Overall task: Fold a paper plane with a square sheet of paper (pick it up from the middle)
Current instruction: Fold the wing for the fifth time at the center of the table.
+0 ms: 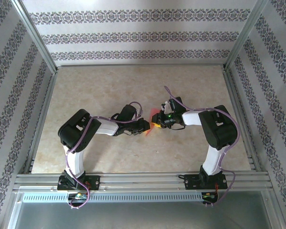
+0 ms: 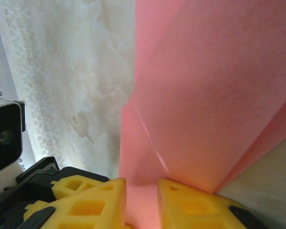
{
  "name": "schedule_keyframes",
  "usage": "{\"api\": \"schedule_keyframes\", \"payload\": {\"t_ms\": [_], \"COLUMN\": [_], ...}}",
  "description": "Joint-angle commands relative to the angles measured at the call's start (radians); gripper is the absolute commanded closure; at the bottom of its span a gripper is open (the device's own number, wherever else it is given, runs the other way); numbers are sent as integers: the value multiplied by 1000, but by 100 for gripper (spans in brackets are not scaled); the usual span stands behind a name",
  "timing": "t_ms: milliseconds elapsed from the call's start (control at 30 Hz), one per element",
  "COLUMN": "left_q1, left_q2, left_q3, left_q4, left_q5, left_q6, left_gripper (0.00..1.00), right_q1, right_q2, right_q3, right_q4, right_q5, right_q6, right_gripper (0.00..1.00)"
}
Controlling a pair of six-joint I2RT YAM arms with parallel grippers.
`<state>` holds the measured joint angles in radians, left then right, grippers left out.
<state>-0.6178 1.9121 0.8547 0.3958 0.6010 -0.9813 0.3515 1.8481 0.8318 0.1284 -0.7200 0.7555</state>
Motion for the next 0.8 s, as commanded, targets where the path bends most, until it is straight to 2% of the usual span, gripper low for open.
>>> {"api": "schedule_keyframes", "payload": {"t_ms": [0, 233, 500, 767], "left_q1": [16, 16, 16, -2], "left_q2": [-29, -33, -18, -86], "left_q3": [-22, -7, -1, 34], "left_q4": [-130, -197, -198, -284], "left_q5": [-27, -36, -37, -31], "left_q6": [-3, 35, 44, 90], "left_gripper": [83, 85, 87, 79], "right_q1": [12, 12, 13, 12], "right_q2": [53, 58, 67, 74], "right_q3": [-2, 1, 7, 15], "right_q4": [-59, -61, -83, -96], "right_q5": [63, 63, 73, 76], "right_q6": [-30, -31, -30, -26], "right_gripper": [73, 73, 73, 74]}}
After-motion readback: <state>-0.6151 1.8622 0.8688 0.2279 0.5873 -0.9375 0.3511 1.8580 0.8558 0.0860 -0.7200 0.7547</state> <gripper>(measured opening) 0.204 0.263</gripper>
